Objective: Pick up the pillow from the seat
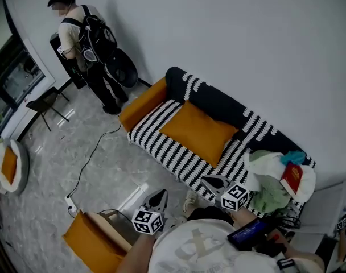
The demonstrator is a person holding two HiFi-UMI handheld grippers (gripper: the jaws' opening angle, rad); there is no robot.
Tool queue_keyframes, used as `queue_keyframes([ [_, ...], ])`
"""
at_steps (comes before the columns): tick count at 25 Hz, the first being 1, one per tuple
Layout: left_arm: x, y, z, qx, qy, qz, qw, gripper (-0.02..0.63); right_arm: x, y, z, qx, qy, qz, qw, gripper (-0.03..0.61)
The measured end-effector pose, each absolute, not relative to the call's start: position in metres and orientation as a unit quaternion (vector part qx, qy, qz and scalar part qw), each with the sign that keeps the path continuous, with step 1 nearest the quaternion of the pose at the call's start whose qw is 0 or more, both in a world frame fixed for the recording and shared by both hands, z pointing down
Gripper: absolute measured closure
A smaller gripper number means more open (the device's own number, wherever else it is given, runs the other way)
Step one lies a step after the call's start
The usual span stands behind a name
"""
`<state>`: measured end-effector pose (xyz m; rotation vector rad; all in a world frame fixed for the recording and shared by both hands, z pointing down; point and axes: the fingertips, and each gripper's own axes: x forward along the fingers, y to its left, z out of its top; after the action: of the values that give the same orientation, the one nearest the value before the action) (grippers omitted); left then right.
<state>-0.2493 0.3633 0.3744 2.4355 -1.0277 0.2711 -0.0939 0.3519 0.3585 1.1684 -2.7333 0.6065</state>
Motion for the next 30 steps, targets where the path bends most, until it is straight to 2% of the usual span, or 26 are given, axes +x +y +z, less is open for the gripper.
queue_keyframes([
  [9, -0.245, 0.268, 0.369, 0.888, -0.380, 0.105, 0.236, 0.603, -0.092, 0.255, 0.353, 0.379, -0.903, 0.199, 0.042, 0.565],
  [16, -0.211, 0.204, 0.366, 0.894, -0.365, 0.112, 0.234, 0.603, -0.062, 0.206, 0.356, 0.390, -0.898, 0.201, 0.043, 0.565],
  [30, -0.160, 0.145, 0.375, 0.911, -0.305, 0.148, 0.233, 0.603, -0.009, 0.173, 0.370, 0.455, -0.862, 0.221, 0.018, 0.565],
])
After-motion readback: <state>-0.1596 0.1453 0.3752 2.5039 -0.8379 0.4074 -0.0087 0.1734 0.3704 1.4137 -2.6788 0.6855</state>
